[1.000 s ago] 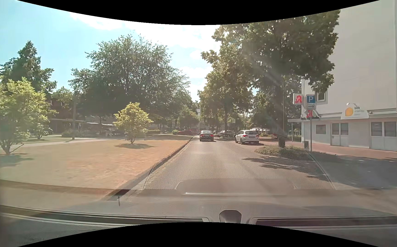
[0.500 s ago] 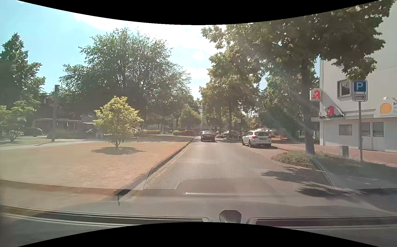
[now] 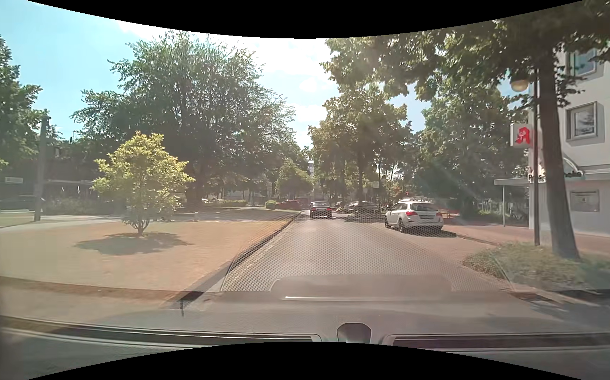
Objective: Follow the waypoints while adhering to traffic rules and regulations
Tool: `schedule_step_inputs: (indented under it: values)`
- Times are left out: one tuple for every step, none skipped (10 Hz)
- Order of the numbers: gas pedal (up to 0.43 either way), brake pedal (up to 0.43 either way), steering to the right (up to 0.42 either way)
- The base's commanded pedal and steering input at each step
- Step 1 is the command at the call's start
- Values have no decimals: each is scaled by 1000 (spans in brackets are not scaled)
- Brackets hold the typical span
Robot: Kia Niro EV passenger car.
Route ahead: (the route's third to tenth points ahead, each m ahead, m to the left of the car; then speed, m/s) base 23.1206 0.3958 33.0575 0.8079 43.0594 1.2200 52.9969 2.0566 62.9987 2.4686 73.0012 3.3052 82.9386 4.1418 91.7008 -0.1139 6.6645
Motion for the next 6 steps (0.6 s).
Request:
schedule_step_inputs:
  values:
    - [98,6,-11]
    - [98,6,-11]
    - [98,6,-11]
    - [98,6,-9]
    - [98,6,-8]
    - [98,6,-7]
